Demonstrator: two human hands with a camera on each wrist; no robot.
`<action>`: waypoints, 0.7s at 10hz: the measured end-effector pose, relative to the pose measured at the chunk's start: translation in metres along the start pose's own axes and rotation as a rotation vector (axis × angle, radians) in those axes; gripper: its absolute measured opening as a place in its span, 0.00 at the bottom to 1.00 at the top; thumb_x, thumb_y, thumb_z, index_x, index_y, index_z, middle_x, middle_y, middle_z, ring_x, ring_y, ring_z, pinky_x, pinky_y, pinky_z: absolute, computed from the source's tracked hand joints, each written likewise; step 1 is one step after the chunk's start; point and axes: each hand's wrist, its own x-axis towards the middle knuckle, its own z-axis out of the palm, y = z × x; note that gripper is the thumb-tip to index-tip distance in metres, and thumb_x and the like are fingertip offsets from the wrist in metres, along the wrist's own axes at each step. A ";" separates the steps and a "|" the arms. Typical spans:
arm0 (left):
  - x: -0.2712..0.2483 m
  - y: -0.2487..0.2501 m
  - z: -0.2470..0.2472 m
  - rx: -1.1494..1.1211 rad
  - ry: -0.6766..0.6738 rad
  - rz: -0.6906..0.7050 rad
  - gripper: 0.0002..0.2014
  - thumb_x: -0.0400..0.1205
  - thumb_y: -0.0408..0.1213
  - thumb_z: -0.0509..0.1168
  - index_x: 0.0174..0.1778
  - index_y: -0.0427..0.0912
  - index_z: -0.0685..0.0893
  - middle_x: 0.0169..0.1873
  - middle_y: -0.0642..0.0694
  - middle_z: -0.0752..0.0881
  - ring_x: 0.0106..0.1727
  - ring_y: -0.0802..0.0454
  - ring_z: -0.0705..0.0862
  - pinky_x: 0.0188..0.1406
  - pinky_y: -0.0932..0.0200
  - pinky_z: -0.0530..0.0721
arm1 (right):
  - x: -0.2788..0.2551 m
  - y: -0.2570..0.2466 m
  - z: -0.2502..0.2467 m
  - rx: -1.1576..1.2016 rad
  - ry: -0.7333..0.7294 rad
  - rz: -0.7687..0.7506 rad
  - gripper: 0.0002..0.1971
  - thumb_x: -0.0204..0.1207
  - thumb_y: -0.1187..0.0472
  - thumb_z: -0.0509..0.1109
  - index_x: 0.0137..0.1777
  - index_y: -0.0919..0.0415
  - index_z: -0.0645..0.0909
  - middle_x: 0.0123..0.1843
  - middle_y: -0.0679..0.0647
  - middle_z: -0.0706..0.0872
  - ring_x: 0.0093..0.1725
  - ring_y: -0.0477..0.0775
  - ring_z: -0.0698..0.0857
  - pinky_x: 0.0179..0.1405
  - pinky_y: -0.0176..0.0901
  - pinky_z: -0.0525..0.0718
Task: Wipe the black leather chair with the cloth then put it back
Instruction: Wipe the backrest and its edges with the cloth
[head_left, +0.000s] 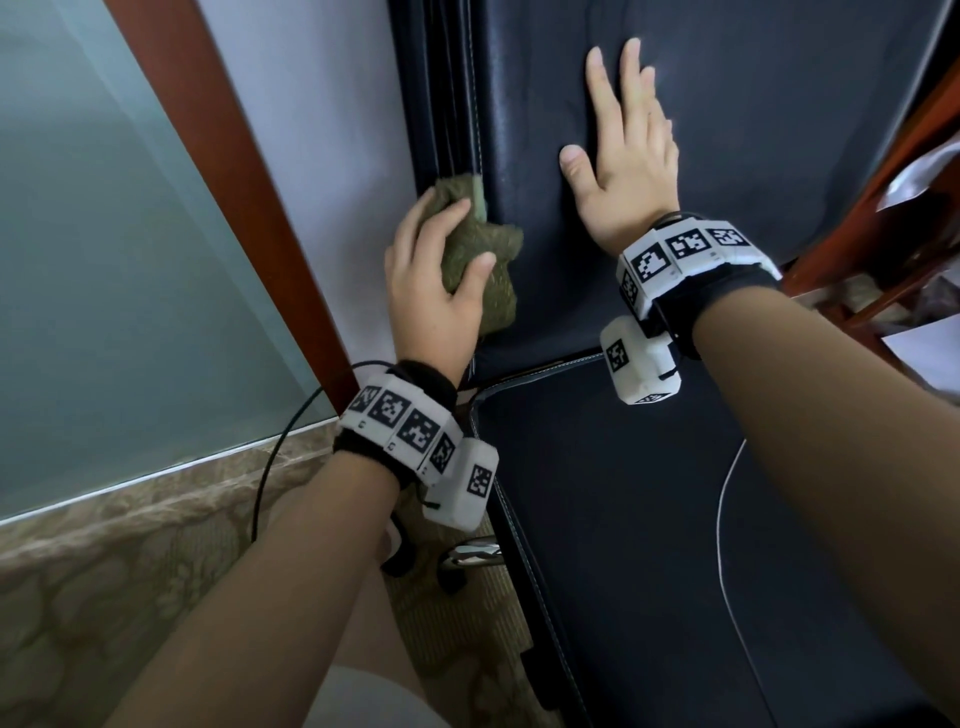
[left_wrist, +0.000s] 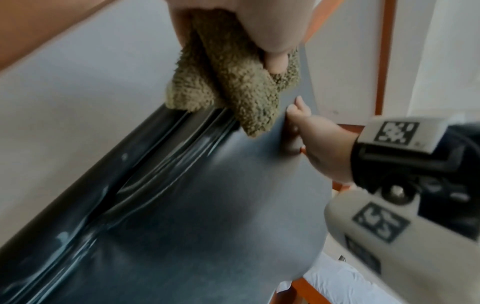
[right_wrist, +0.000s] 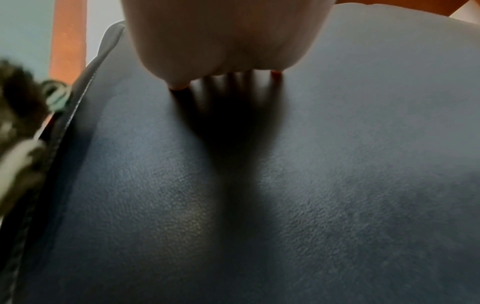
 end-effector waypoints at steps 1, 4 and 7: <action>0.019 0.008 0.000 0.042 0.021 0.080 0.22 0.76 0.37 0.66 0.68 0.42 0.80 0.72 0.42 0.73 0.68 0.55 0.67 0.70 0.69 0.60 | 0.000 0.001 0.000 -0.004 -0.004 -0.002 0.32 0.81 0.53 0.55 0.83 0.51 0.47 0.84 0.54 0.43 0.83 0.59 0.45 0.78 0.61 0.45; -0.020 -0.006 0.012 0.216 -0.059 0.091 0.20 0.79 0.38 0.63 0.68 0.42 0.81 0.68 0.37 0.76 0.63 0.39 0.75 0.63 0.66 0.64 | -0.001 -0.002 0.002 -0.038 0.023 0.002 0.31 0.81 0.53 0.53 0.83 0.52 0.47 0.84 0.55 0.44 0.83 0.59 0.46 0.78 0.60 0.46; -0.001 0.007 0.000 0.285 -0.082 0.177 0.23 0.78 0.39 0.61 0.72 0.43 0.77 0.66 0.36 0.77 0.61 0.37 0.76 0.58 0.58 0.70 | -0.002 -0.001 0.002 -0.034 0.024 -0.002 0.31 0.82 0.52 0.53 0.83 0.52 0.47 0.84 0.55 0.44 0.83 0.59 0.45 0.78 0.60 0.46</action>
